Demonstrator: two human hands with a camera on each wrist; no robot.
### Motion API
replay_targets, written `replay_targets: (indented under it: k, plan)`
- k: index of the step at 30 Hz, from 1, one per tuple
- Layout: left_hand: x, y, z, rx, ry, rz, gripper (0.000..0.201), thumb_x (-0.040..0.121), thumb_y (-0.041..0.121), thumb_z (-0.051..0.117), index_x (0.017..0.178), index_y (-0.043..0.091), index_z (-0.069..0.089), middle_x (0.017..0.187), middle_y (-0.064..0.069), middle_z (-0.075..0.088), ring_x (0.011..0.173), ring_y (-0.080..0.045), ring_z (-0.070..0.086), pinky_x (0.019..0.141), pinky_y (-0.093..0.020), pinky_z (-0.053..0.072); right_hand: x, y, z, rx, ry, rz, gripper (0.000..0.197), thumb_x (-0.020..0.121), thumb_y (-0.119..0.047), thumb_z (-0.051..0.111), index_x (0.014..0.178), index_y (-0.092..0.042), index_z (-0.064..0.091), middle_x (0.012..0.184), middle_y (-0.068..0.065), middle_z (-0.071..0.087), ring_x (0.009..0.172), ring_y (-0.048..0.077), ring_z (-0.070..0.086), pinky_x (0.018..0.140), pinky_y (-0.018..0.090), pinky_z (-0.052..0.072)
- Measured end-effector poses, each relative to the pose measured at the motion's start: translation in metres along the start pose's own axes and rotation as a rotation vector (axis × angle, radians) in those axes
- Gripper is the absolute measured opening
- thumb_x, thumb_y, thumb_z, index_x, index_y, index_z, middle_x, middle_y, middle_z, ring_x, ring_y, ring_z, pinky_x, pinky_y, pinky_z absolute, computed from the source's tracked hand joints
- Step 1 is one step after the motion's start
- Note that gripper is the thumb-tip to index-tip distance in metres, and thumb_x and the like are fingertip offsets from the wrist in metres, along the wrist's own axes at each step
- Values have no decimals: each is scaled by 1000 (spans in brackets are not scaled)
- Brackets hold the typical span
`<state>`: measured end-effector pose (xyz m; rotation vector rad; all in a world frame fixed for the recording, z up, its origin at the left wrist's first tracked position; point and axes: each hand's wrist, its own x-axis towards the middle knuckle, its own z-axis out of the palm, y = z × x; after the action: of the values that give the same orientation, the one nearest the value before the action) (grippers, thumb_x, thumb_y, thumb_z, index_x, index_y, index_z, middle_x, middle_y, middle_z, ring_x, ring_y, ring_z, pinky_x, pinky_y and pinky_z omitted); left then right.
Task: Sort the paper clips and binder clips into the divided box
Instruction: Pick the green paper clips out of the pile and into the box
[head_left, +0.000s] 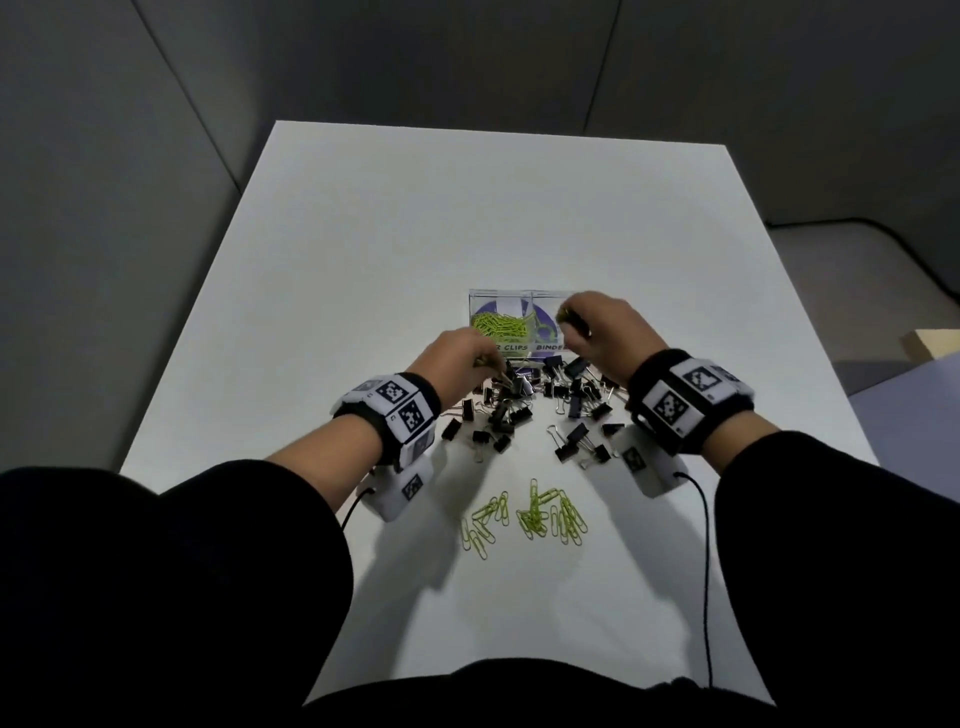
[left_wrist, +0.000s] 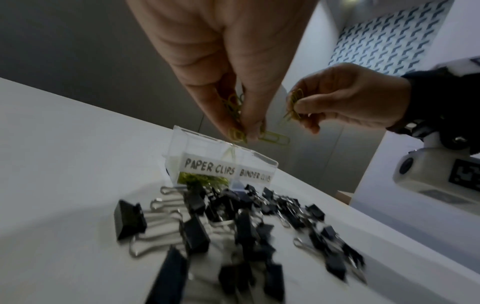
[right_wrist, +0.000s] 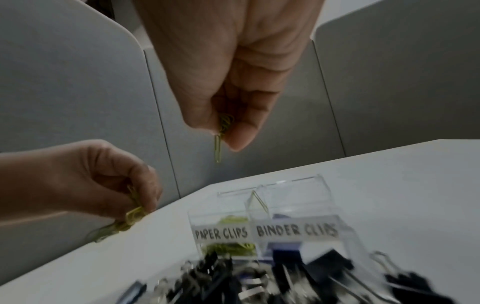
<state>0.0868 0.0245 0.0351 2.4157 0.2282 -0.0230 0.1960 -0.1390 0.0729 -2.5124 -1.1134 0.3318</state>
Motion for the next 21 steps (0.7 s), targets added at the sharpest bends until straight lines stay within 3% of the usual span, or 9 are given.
replay_targets:
  k: [3, 7, 11, 13, 17, 19, 21]
  plan:
    - [23, -5, -11, -11, 78, -53, 16, 88, 10, 61, 100, 7, 71, 107, -10, 65, 99, -21, 60, 83, -17, 41, 33, -8, 7, 28, 33, 31, 16, 92, -11, 47, 98, 0, 57, 97, 15, 61, 82, 24, 53, 70, 31, 40]
    - [52, -18, -19, -42, 164, -138, 15, 87, 11, 61, 97, 7, 71, 105, -13, 65, 99, -25, 60, 83, -24, 42, 61, -12, 29, 47, -4, 87, 19, 94, -10, 46, 100, 3, 59, 99, 19, 63, 90, 32, 59, 76, 34, 45]
    - [75, -24, -19, -75, 206, -177, 16, 87, 6, 59, 98, 4, 71, 106, -16, 65, 100, -27, 60, 83, -25, 43, 74, -9, 42, 114, -51, 104, 26, 93, -13, 51, 114, 0, 61, 111, 18, 65, 101, 31, 61, 92, 41, 48]
    - [83, -23, -16, -87, 192, -165, 18, 87, 3, 58, 100, 2, 70, 107, -16, 65, 101, -27, 61, 85, -24, 44, 75, -4, 43, 132, -47, 106, 28, 93, -15, 52, 117, -2, 61, 114, 16, 66, 102, 29, 61, 93, 40, 48]
    - [91, -23, -6, -67, 130, -159, 20, 88, 5, 58, 104, 2, 70, 109, -15, 66, 104, -26, 62, 92, -27, 46, 75, 16, 39, 113, 97, 195, 21, 93, -17, 46, 100, -7, 63, 100, 11, 66, 89, 28, 61, 76, 34, 47]
    - [93, -24, -4, -39, 97, -143, 21, 89, 7, 58, 107, 4, 69, 111, -13, 66, 105, -25, 62, 93, -28, 46, 74, 23, 39, 128, 101, 265, 24, 92, -25, 48, 105, -9, 61, 103, 8, 66, 93, 26, 61, 79, 34, 48]
    - [95, -25, -4, 4, 40, -113, 23, 90, 9, 57, 111, 6, 67, 115, -12, 65, 107, -24, 61, 96, -29, 46, 74, 25, 43, 110, 16, 311, 33, 90, -35, 50, 111, -12, 59, 107, 5, 66, 98, 25, 61, 82, 34, 49]
